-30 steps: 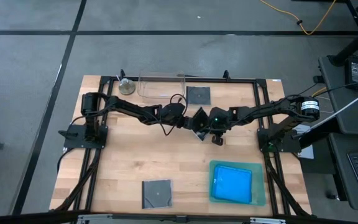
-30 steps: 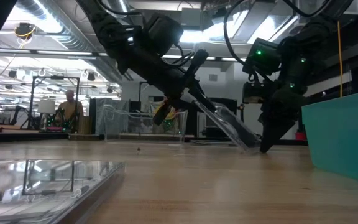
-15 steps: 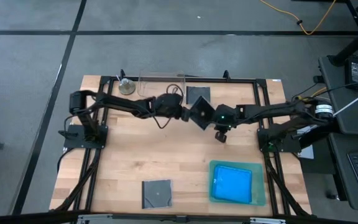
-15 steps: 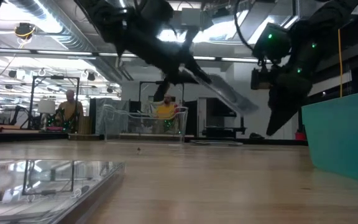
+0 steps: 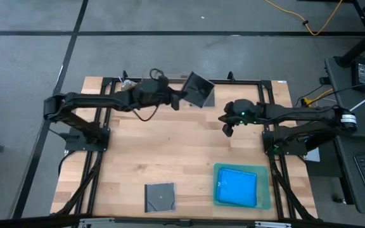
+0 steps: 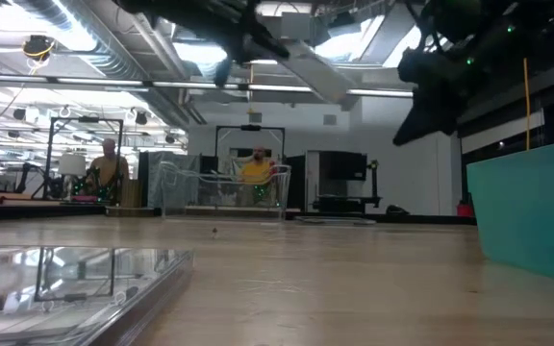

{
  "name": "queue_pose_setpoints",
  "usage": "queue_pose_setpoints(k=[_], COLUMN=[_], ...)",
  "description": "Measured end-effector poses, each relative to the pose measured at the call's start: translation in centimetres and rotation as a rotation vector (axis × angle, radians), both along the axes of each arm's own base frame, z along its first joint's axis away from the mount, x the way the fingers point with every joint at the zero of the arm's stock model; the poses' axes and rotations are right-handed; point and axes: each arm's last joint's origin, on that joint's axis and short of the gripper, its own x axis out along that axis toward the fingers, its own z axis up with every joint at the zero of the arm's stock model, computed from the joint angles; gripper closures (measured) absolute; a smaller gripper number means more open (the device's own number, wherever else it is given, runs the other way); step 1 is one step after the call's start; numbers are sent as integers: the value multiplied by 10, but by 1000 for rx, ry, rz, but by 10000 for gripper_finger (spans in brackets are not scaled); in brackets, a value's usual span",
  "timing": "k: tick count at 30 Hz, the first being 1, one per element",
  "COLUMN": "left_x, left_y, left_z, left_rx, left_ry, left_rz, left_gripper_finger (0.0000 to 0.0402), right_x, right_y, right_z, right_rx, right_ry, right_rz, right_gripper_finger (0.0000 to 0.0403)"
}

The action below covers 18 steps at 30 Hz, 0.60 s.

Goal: Pick & place jewel cases by type
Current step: Put the middle black cd case into the transparent bin

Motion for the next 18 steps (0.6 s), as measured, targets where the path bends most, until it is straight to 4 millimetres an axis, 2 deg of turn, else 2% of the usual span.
queue_pose_setpoints(k=[7,18], left_x=[-24,-46], left_y=[-8,-27], left_z=[33,61], left_rx=[165,346], left_ry=[-52,-104], left_rz=[6,-30], left_gripper_finger=[381,382], right_x=[-5,-4], right_y=[-6,-7], right_z=[13,16], right_rx=[6,45], right_ry=[-105,-147], right_rz=[-69,-82], right_gripper_finger=[383,396])
